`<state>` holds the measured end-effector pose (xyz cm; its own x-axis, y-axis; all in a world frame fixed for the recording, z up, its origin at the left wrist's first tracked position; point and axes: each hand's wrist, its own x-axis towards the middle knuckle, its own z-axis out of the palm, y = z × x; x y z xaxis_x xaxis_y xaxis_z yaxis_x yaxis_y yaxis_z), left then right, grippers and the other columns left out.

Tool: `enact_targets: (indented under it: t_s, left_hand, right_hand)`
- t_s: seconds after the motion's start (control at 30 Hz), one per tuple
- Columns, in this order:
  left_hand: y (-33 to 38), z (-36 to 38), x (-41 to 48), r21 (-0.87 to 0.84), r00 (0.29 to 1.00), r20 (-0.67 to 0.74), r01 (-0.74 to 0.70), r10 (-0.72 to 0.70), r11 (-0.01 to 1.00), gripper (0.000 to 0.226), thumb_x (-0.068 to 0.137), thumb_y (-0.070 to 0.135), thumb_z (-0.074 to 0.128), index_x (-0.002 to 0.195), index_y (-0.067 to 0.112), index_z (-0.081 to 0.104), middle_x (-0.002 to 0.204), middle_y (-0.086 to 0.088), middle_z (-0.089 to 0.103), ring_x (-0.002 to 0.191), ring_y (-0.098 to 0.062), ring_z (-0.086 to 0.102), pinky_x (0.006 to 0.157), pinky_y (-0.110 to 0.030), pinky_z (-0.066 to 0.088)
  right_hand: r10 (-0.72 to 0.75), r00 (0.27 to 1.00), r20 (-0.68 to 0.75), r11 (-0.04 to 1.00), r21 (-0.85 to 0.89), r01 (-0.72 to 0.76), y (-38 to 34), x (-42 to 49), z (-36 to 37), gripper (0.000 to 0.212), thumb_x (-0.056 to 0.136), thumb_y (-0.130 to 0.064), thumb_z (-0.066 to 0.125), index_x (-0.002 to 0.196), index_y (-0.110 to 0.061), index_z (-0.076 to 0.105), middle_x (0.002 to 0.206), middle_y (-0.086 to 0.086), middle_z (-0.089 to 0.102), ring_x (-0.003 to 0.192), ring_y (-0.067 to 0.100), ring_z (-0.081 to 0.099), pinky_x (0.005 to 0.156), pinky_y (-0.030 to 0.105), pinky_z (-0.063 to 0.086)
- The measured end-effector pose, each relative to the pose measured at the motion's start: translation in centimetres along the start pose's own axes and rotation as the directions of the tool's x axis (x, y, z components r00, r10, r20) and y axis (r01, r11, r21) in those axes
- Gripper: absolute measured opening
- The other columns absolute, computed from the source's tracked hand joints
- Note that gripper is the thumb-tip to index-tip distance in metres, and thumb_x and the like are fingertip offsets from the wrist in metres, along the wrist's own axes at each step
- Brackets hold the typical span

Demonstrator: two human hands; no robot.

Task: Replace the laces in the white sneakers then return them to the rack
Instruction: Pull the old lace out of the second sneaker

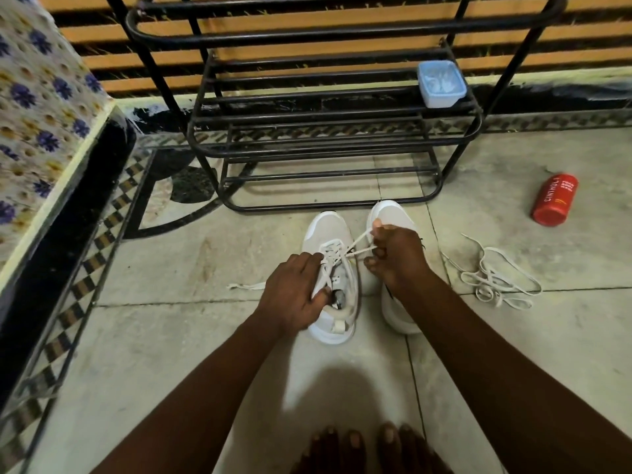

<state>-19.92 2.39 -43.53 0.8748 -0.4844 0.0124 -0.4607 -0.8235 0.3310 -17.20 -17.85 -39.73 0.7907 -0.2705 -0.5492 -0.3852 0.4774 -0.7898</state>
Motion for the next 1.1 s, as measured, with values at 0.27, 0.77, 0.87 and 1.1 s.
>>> enact_targets:
  t_s: [0.27,0.77,0.87,1.1]
  left_hand:
    - [-0.3,0.1,0.0,-0.012,1.000,-0.009,-0.025,0.025,1.000,0.061,0.089,0.043,0.057,0.139,0.009,0.053,0.120,-0.008,0.060,0.103,-0.029,0.055,0.083,-0.043,0.047]
    - [0.0,-0.1,-0.1,-0.034,1.000,-0.015,-0.022,0.022,0.999,0.057,0.088,0.042,0.056,0.134,0.008,0.056,0.113,-0.008,0.059,0.099,-0.030,0.055,0.080,-0.046,0.047]
    - [-0.1,-0.2,0.0,-0.032,1.000,-0.005,-0.021,0.021,0.999,0.058,0.089,0.042,0.056,0.136,0.008,0.055,0.115,-0.008,0.059,0.099,-0.030,0.055,0.081,-0.045,0.047]
    - [-0.2,0.1,0.0,-0.024,0.999,-0.002,-0.036,0.036,0.999,0.061,0.090,0.043,0.052,0.139,0.007,0.053,0.116,-0.008,0.059,0.099,-0.029,0.054,0.081,-0.043,0.046]
  right_hand:
    - [-0.446,0.611,0.654,0.117,-0.634,0.764,-0.9,0.3,-2.1,0.022,0.096,-0.024,0.062,0.076,-0.016,0.067,0.081,0.003,0.056,0.080,0.022,0.055,0.073,0.037,0.044]
    - [-0.104,0.595,0.797,-0.223,-0.602,0.767,-1.6,-0.5,-1.9,0.024,0.103,-0.035,0.033,0.096,-0.015,0.045,0.072,0.007,0.057,0.070,0.036,0.058,0.060,0.039,0.036]
    - [0.025,0.607,0.794,-0.412,-0.545,0.730,-2.3,-0.1,-1.8,0.029,0.100,-0.039,0.050,0.102,-0.010,0.056,0.094,0.012,0.064,0.090,0.034,0.061,0.074,0.041,0.045]
    - [-0.533,0.440,0.722,-0.419,-0.678,0.605,-3.1,-1.0,-1.4,0.022,0.085,-0.030,0.073,0.067,-0.018,0.068,0.100,-0.006,0.054,0.100,0.023,0.043,0.076,0.036,0.019]
